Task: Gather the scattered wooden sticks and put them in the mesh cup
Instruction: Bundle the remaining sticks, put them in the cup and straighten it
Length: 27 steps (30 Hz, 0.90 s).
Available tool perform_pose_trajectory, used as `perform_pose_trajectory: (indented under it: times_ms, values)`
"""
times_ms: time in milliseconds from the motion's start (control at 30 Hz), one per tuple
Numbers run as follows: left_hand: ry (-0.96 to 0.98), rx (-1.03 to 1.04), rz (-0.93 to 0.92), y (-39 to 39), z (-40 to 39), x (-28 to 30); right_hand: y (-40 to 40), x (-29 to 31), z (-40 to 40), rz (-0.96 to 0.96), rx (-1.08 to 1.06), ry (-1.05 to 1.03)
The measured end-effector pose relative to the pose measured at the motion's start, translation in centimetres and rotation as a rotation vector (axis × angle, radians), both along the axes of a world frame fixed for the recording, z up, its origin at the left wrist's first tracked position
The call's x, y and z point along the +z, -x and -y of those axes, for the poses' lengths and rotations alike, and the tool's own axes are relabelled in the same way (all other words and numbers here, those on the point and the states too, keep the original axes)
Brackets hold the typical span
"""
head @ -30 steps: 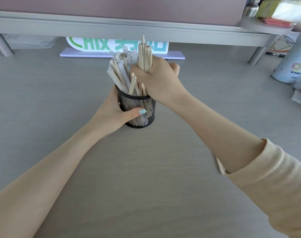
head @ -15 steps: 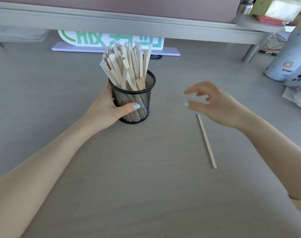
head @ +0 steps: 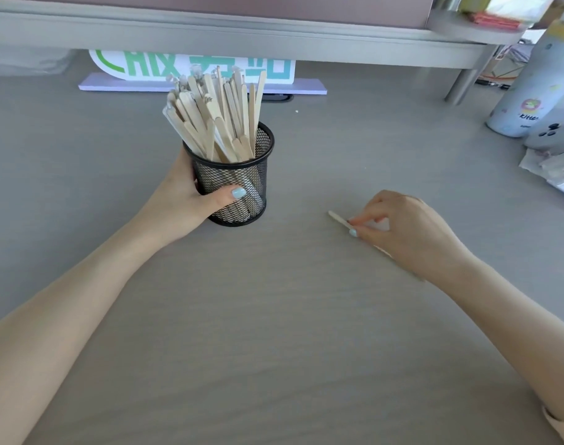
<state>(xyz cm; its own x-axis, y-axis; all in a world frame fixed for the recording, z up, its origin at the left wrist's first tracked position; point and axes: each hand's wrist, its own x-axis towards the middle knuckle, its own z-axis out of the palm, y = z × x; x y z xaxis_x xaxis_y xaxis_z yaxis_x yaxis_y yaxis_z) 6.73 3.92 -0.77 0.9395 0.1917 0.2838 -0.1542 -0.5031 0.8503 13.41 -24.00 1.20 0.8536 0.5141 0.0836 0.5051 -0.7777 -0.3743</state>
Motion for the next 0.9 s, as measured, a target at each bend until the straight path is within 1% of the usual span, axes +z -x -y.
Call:
perform_pose_trajectory:
  times_ms: [67, 133, 267, 367, 467, 667, 767, 900]
  values:
    - [0.004, -0.002, 0.002, 0.0, 0.0, -0.1, -0.2, 0.6, -0.3, -0.015, 0.004, 0.024]
    - [0.005, 0.000, 0.002, -0.1, -0.1, -0.2, -0.1, 1.2, -0.7, -0.007, 0.011, 0.114]
    - [-0.001, -0.006, 0.001, -0.3, -0.4, -0.4, 0.1, 2.0, -1.8, 0.140, 0.119, 0.414]
    - [0.000, -0.009, -0.001, -0.4, -0.4, -0.6, 0.0, 1.9, -2.2, 0.239, 0.206, 0.535]
    - [0.012, -0.011, 0.006, -0.4, -0.4, -0.6, -0.2, 1.8, -2.0, 0.225, 0.234, 0.482]
    - [0.014, -0.018, -0.001, -0.5, -0.5, -0.6, -0.6, 2.2, -1.3, 0.035, 0.237, 0.338]
    - [0.025, -0.017, 0.002, -0.4, -0.4, -0.5, -0.9, 2.4, -1.4, -0.027, 0.233, 0.330]
    - [0.017, -0.015, -0.003, -0.4, -0.5, -0.5, -1.0, 2.6, -1.7, -0.016, 0.237, 0.346]
